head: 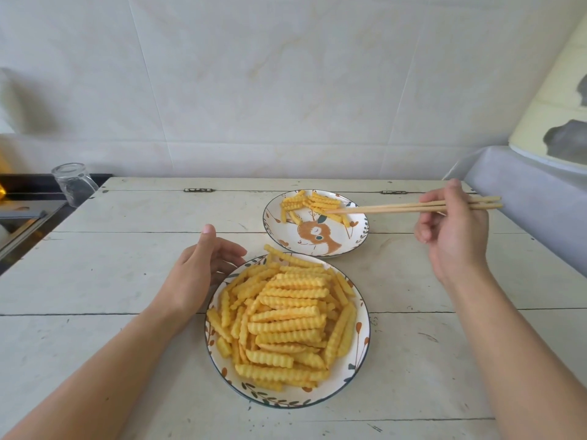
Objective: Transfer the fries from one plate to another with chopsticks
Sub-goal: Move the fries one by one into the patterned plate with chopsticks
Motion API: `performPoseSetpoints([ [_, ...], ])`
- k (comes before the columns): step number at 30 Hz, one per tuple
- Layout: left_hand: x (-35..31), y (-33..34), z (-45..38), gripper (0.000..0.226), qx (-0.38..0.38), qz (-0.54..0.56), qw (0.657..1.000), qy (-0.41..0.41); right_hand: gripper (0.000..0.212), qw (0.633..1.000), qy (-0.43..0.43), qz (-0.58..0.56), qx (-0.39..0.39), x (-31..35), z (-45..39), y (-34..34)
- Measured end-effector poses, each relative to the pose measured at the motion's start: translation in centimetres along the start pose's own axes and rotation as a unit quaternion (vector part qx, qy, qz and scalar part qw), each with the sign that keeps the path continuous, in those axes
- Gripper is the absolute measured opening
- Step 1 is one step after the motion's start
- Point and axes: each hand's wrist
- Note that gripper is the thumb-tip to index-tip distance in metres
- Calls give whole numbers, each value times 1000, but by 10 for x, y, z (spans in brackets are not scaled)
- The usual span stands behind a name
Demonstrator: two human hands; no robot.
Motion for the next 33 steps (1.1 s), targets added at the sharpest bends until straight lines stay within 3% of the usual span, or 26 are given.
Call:
performPoseSetpoints([
  [3,-1,1,1,76,-4,0,1000,0,39,992,-77,94,-19,-8,2,0],
  [9,-3,4,4,75,-13,-7,1000,4,36,970,-132,204,25,-26,11,16],
  [19,-2,6,6,76,-34,-5,999,9,37,970,-115,213,37,-26,15,20],
  [27,-6,7,0,78,-37,-34,998,-33,51,996,-72,41,-35,11,9,7],
  [31,-10,8,-10,84,-34,-29,996,-71,61,997,-12,-75,34,24,14,8],
  [33,-8,7,-12,86,-37,-12,997,-63,62,993,9,-82,79,24,18,12],
])
Point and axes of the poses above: each hand's wrist, its own z-axis away from the middle knuckle, its own y-axis out of the palm, x = y × z, and after that the axes turned 8 degrees about z, right-handed
